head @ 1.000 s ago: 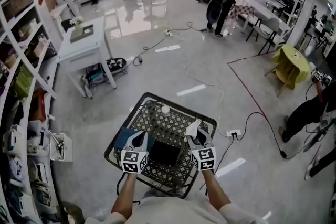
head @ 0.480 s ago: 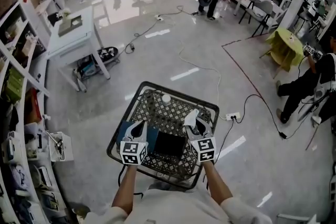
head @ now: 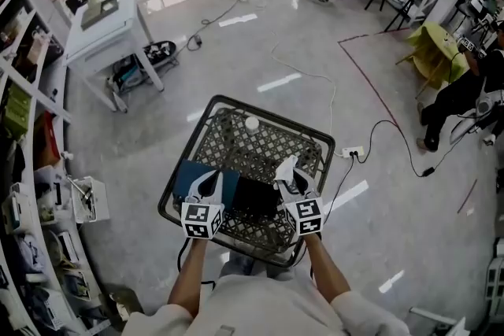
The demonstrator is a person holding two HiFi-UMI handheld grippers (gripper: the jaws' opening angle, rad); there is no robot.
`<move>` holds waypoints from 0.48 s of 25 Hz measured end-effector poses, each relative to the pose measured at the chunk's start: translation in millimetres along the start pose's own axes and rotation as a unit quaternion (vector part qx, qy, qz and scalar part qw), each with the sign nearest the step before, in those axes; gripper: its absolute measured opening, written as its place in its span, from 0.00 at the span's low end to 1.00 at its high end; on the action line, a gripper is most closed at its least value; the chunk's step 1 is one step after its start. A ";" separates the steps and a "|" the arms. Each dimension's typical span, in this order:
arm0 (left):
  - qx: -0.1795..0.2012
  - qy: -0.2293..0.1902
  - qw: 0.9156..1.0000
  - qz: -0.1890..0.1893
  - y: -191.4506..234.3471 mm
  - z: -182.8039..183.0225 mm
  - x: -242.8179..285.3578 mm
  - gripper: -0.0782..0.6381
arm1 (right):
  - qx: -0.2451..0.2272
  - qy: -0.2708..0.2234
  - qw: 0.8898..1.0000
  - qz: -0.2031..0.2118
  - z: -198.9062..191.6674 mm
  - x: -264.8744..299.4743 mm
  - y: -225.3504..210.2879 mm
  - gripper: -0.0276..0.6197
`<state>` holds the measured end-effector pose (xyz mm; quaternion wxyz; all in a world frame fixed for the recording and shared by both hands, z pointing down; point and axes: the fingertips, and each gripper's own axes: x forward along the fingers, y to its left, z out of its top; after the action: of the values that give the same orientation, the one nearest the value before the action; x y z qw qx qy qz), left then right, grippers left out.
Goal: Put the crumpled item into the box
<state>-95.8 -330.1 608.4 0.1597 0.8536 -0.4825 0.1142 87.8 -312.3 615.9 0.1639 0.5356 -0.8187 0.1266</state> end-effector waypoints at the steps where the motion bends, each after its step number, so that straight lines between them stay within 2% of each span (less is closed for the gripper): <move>1: -0.002 0.003 1.000 0.000 0.5 -5.0 -0.2 0.12 | 0.002 0.005 1.000 0.002 -5.9 1.7 1.8 0.27; 12: -0.030 0.041 0.999 0.009 -2.4 -57.2 -1.5 0.12 | 0.016 0.059 0.998 0.027 -64.4 6.1 17.1 0.27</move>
<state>-96.8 -305.9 660.2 0.2039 0.8384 -0.4869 0.1359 78.4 -286.0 676.7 0.1999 0.5074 -0.8195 0.1759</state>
